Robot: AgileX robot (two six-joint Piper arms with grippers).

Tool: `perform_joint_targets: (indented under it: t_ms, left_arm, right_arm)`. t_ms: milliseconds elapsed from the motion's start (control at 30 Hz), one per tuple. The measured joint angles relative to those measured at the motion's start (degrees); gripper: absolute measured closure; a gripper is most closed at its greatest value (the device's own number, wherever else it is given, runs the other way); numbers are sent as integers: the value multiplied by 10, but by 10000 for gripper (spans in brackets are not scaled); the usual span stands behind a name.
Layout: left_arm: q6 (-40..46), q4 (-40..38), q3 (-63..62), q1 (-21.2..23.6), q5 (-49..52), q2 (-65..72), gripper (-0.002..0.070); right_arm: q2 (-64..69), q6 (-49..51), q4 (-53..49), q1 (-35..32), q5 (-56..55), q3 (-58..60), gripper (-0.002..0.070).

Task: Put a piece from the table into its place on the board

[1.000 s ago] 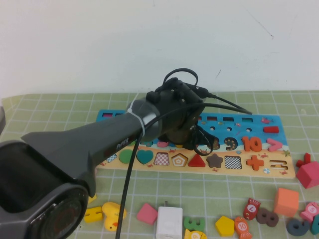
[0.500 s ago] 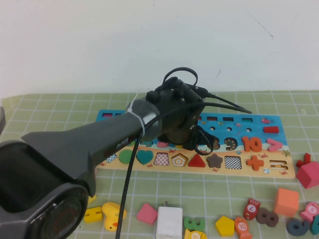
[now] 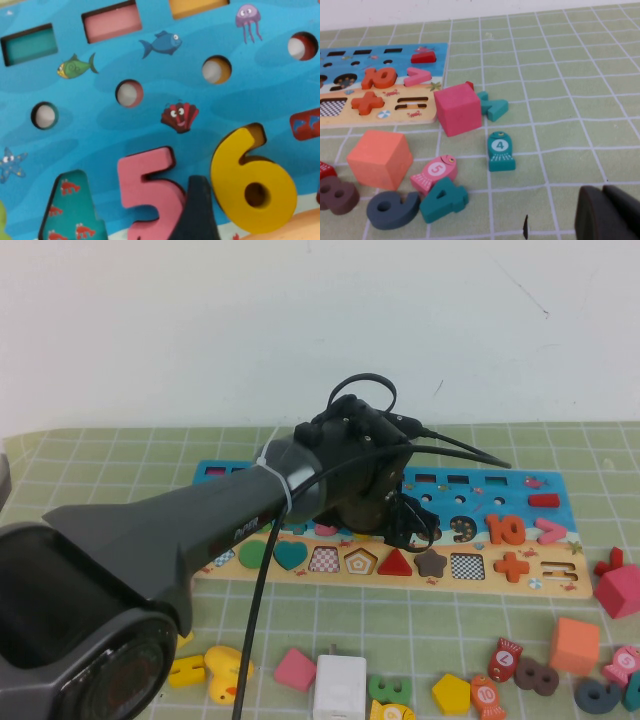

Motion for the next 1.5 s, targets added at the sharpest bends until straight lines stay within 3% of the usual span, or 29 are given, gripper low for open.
perform_joint_targets:
  t_ms: [133, 267, 400, 633, 700, 1033, 1500]
  left_arm:
    - [1, -1, 0, 0, -4, -1, 167]
    - [3, 5, -14, 0, 18, -2, 226]
    - [11, 22, -49, 0, 66, -2, 342]
    - [33, 34, -88, 0, 118, -2, 609]
    - [35, 33, -90, 0, 126, -2, 645]
    - [83, -36, -90, 0, 132, 5, 675]
    - [59, -14, -90, 20, 106, 18, 676]
  right_arm:
    - [0, 0, 0, 0, 0, 0, 679]
    - [0, 0, 0, 0, 0, 0, 679]
    - [0, 0, 0, 0, 0, 0, 679]
    - [0, 0, 0, 0, 0, 0, 679]
    - [0, 0, 0, 0, 0, 0, 679]
    - [0, 0, 0, 0, 0, 0, 679]
    - [0, 0, 0, 0, 0, 0, 679]
